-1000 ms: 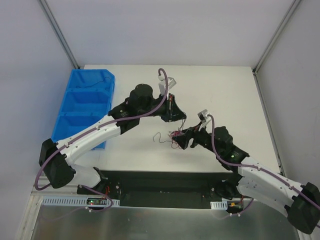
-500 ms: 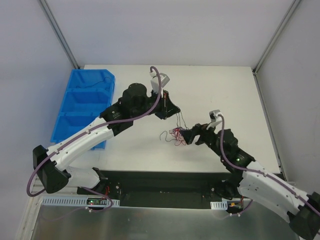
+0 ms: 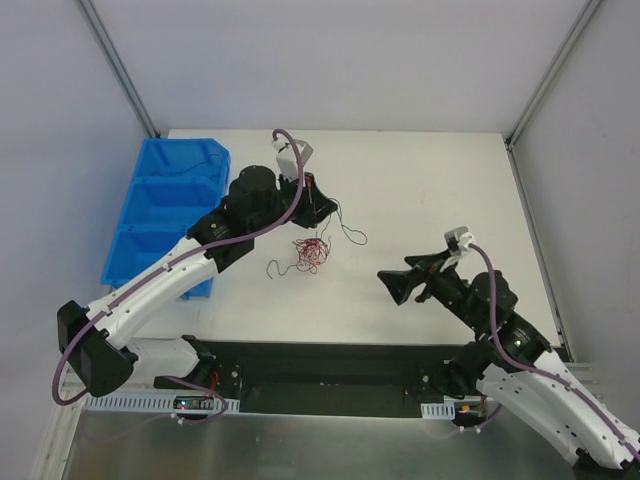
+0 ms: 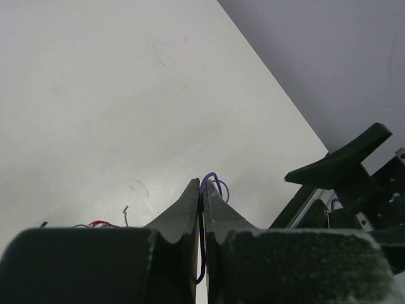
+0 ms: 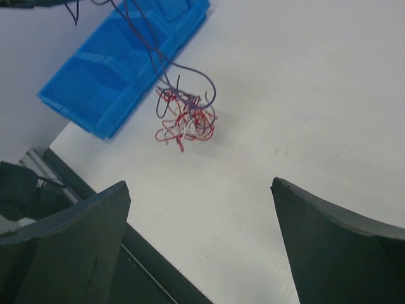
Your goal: Untangle the cables
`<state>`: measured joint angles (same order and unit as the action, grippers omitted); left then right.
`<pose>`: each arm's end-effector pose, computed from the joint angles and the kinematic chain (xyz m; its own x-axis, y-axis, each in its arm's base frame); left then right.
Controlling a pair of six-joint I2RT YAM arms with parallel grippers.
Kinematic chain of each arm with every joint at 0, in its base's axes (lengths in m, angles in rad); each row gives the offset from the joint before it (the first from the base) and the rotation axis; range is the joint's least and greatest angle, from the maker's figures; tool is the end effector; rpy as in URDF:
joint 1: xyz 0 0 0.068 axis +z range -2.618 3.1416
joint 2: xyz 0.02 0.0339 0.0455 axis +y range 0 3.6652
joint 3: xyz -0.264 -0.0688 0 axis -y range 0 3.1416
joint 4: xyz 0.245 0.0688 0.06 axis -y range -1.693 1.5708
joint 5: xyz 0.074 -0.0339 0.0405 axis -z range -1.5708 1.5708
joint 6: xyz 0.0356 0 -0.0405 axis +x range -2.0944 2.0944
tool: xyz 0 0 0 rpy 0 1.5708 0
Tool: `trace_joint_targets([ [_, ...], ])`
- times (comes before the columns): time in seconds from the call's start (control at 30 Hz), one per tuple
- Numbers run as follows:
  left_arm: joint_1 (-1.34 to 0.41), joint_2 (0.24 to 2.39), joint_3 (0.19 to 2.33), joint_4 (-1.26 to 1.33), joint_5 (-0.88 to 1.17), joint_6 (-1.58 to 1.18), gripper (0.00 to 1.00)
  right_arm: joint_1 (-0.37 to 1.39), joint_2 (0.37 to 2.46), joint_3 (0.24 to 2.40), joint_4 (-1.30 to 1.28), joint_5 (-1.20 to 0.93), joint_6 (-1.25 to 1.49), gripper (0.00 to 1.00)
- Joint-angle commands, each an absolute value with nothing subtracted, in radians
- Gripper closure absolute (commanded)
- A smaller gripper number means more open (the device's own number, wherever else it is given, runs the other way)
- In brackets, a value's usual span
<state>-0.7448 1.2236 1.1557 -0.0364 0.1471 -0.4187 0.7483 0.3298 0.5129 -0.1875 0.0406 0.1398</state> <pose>0.2077 -0.1986 0.3936 -0.3861 -0.1910 -0.9024 0.6794 0.6029 -0.4183 0.0814 0.0736 0.3021 -0.0938 0.1029 -0.9903 -0.6433 0.7529 0.1392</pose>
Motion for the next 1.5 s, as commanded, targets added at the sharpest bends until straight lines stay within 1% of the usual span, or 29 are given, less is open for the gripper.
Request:
trace_joint_targets([
  [0.0, -0.741, 1.219, 1.244, 0.005, 0.196, -0.491, 1.0, 0.747, 0.483, 0.447, 0.111, -0.132, 0.129, 0.03],
  [0.13, -0.742, 1.241, 1.298, 0.005, 0.239, -0.567, 1.0, 0.773, 0.717, 0.4, 0.484, -0.144, 0.213, 0.05],
  [0.23, -0.742, 1.262, 1.328, 0.005, 0.244, -0.615, 1.0, 0.802, 0.872, 0.449, 0.567, -0.017, 0.238, 0.07],
  [0.33, -0.742, 1.284, 1.347, 0.018, 0.282, -0.64, 1.0, 0.801, 1.029, 0.482, 0.632, 0.139, 0.284, 0.18],
  [0.37, -0.742, 1.285, 1.347, 0.032, 0.284, -0.647, 1.0, 0.799, 1.061, 0.485, 0.64, 0.181, 0.288, 0.23],
  [0.4, -0.742, 1.285, 1.35, 0.038, 0.279, -0.663, 1.0, 0.799, 1.083, 0.485, 0.638, 0.227, 0.291, 0.3],
  [0.47, -0.742, 1.284, 1.377, 0.044, 0.284, -0.657, 1.0, 0.79, 1.11, 0.465, 0.64, 0.329, 0.314, 0.7],
  [0.5, -0.742, 1.282, 1.399, 0.044, 0.287, -0.647, 1.0, 0.776, 1.118, 0.451, 0.637, 0.359, 0.321, 0.87],
  [0.53, -0.742, 1.278, 1.419, 0.046, 0.29, -0.625, 1.0, 0.761, 1.126, 0.44, 0.632, 0.362, 0.316, 0.93],
  [0.6, -0.749, 1.264, 1.468, 0.046, 0.269, -0.569, 1.0, 0.721, 1.137, 0.417, 0.621, 0.318, 0.295, 0.99],
  [0.67, -0.747, 1.259, 1.538, 0.045, 0.239, -0.529, 1.0, 0.674, 1.149, 0.396, 0.62, 0.276, 0.285, 0.99],
  [0.73, -0.749, 1.284, 1.65, 0.028, 0.242, -0.502, 1.0, 0.618, 1.137, 0.409, 0.539, 0.23, 0.276, 0.99],
  [0.8, -0.749, 1.321, 1.751, -0.018, 0.261, -0.485, 1.0, 0.597, 1.103, 0.425, 0.435, 0.224, 0.259, 0.99],
  [0.87, -0.749, 1.359, 1.814, -0.043, 0.259, -0.495, 1.0, 0.595, 1.051, 0.416, 0.397, 0.158, 0.203, 0.99],
  [0.9, -0.747, 1.385, 1.844, -0.055, 0.258, -0.502, 1.0, 0.597, 1.031, 0.405, 0.384, 0.156, 0.195, 0.99],
  [1.0, -0.745, 1.442, 1.934, -0.075, 0.275, -0.496, 1.0, 0.583, 1.003, 0.381, 0.327, 0.251, 0.202, 1.0],
  [1.1, -0.746, 1.476, 1.997, -0.092, 0.269, -0.468, 1.0, 0.535, 0.988, 0.353, 0.287, 0.255, 0.247, 1.0],
  [1.2, -0.742, 1.482, 2.008, -0.12, 0.232, -0.43, 1.0, 0.518, 0.963, 0.345, 0.232, 0.276, 0.255, 1.0],
  [1.3, -0.729, 1.464, 1.982, -0.175, 0.192, -0.381, 1.0, 0.515, 0.933, 0.344, 0.225, 0.233, 0.183, 0.99],
  [1.37, -0.703, 1.437, 1.922, -0.196, 0.151, -0.354, 1.0, 0.515, 0.913, 0.344, 0.226, 0.212, 0.129, 0.99],
  [1.47, -0.585, 1.395, 1.797, -0.215, 0.155, -0.402, 1.0, 0.514, 0.879, 0.321, 0.245, 0.209, 0.115, 0.99],
])
